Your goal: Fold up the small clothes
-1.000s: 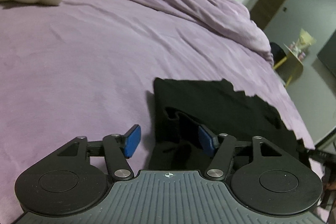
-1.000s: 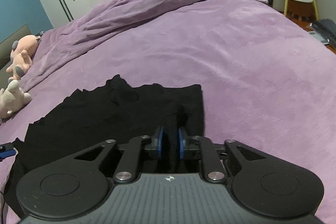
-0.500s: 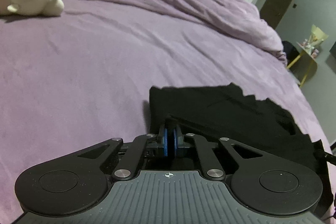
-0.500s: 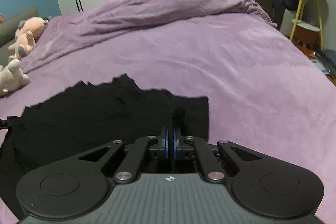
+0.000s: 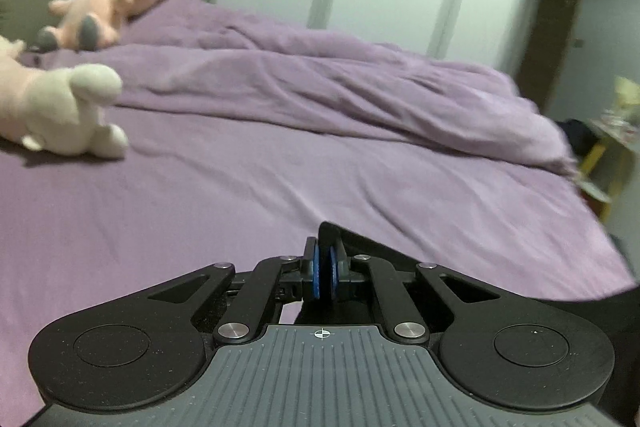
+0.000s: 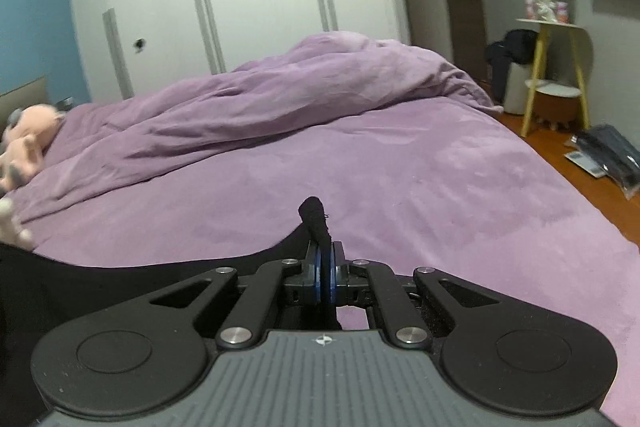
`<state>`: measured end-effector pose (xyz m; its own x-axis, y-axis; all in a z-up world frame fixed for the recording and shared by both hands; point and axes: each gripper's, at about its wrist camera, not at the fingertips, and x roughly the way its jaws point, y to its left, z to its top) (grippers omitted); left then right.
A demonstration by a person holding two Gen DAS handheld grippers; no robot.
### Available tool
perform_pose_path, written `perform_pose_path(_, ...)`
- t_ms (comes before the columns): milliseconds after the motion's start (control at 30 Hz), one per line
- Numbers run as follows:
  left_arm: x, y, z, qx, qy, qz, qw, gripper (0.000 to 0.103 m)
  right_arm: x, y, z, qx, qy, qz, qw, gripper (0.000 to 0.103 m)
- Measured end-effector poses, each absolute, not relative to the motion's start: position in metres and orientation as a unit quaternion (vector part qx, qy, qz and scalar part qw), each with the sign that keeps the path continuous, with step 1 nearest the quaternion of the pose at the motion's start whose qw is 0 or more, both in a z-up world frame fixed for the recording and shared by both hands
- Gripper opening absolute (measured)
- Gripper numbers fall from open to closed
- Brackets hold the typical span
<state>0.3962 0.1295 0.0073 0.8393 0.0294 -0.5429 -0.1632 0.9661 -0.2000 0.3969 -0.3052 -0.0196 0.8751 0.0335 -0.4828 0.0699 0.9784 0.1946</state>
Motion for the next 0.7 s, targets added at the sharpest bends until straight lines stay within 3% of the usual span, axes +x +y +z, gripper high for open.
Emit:
perform_pose_path(67, 0.413, 0.121, 0.002, -0.106, 0.294, 0.093, 0.945, 0.024, 0.406, -0.303, -0.026, 0.108, 0.253, -0.031, 0.961, 0.006)
perform_pose_path(133, 0.414, 0.121, -0.005, -0.111, 0.309, 0.093, 0.94, 0.029, 0.407, -0.304, -0.03, 0.113, 0.265, -0.053, 0.956, 0.014)
perform_pose_path(300, 0.375, 0.109, -0.032, -0.116, 0.328, 0.0, 0.937, 0.053, 0.385, -0.297, -0.035, 0.164, 0.25, 0.002, 0.954, 0.033)
perform_pose_path(433, 0.368, 0.072, -0.056, -0.094, 0.343, -0.043, 0.934, 0.054, 0.395, -0.254, -0.074, 0.25, 0.326, 0.132, 0.902, 0.033)
perform_pose_path(533, 0.374, 0.052, -0.07, -0.102, 0.353, -0.068, 0.927, 0.055, 0.401, -0.226, -0.103, 0.238, 0.347, 0.158, 0.893, 0.033)
perform_pose_path(700, 0.379, 0.056, -0.085, -0.033, 0.353, -0.013, 0.935, 0.055, 0.405, -0.255, -0.106, 0.204, 0.312, 0.111, 0.921, 0.031)
